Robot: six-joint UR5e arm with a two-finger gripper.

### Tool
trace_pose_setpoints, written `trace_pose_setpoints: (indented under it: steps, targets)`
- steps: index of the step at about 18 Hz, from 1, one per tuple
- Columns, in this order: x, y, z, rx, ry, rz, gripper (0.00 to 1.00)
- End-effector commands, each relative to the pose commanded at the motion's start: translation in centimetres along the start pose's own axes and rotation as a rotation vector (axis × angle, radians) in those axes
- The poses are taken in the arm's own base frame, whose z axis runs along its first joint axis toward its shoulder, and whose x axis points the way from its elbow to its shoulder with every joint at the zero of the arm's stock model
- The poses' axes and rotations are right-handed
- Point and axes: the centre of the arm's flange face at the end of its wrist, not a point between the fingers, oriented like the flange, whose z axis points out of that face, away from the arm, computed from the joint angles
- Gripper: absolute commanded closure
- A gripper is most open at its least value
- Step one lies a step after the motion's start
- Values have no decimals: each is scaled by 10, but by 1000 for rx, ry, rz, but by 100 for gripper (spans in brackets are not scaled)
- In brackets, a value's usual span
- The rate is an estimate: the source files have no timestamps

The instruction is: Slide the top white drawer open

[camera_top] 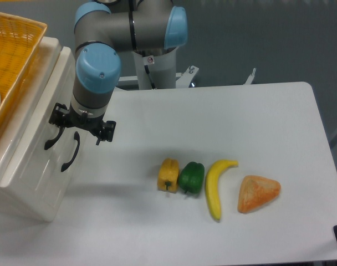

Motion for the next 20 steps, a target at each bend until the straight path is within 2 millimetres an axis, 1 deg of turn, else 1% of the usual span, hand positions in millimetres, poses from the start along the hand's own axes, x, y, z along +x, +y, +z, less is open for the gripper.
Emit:
trace_pose_setpoints:
  steps: [6,16,20]
  targets:
    - [1,2,6,-26,9,-7,0]
    - [3,3,9,-38,16,-6,0]
    - [7,2,14,-44,15,2,0]
